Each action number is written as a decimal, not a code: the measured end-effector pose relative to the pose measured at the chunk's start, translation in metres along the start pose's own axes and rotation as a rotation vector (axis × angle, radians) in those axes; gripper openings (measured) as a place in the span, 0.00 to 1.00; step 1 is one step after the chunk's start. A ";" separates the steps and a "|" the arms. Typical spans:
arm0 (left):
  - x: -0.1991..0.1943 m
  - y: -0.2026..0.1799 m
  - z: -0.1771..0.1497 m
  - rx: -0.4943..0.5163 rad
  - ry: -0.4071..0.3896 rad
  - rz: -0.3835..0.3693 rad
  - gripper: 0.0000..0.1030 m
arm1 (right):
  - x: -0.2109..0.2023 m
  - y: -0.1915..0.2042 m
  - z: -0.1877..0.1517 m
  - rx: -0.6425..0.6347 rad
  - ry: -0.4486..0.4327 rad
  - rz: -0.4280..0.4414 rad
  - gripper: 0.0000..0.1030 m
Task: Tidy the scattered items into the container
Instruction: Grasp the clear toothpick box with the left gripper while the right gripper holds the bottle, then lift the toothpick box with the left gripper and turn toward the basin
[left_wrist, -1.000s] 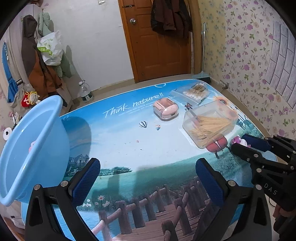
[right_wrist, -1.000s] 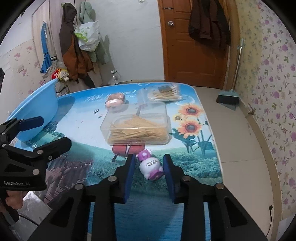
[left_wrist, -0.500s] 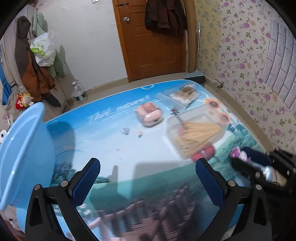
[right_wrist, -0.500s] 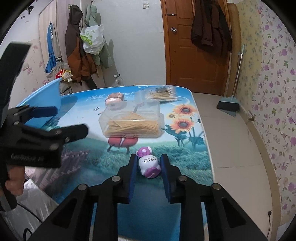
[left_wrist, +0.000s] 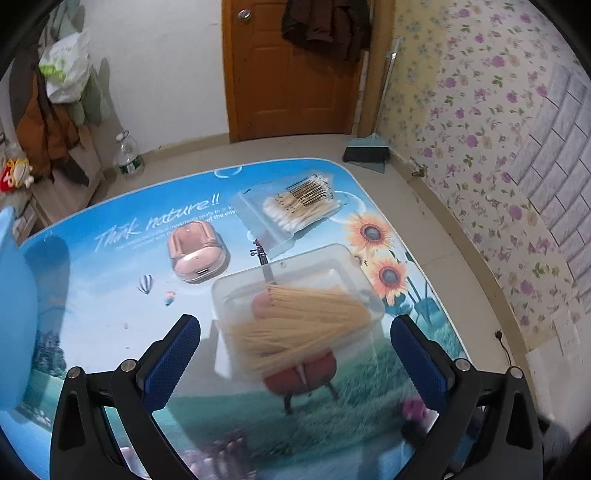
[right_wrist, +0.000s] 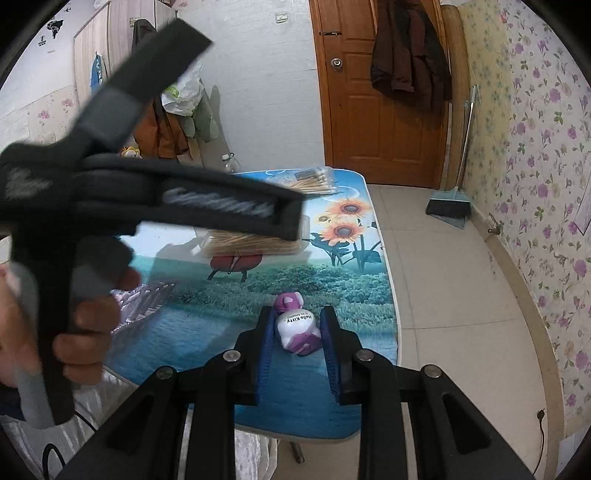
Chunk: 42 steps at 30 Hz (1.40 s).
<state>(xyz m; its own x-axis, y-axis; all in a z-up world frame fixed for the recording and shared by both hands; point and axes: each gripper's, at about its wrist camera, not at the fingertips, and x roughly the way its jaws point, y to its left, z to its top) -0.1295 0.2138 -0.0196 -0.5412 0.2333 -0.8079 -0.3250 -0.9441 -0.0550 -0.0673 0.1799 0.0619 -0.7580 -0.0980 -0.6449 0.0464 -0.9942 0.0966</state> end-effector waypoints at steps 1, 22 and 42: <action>0.003 0.000 0.001 -0.007 0.008 0.004 1.00 | -0.001 -0.001 0.000 0.002 -0.001 0.003 0.26; 0.026 0.010 -0.004 -0.012 0.048 0.031 1.00 | -0.003 -0.005 -0.003 0.019 -0.002 0.002 0.26; 0.001 0.033 -0.034 0.004 0.030 0.056 0.96 | -0.003 0.000 -0.003 0.025 0.007 -0.047 0.26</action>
<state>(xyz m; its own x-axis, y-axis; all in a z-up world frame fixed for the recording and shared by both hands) -0.1145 0.1748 -0.0420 -0.5351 0.1732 -0.8269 -0.2984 -0.9544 -0.0068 -0.0632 0.1801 0.0613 -0.7541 -0.0518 -0.6547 -0.0051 -0.9964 0.0847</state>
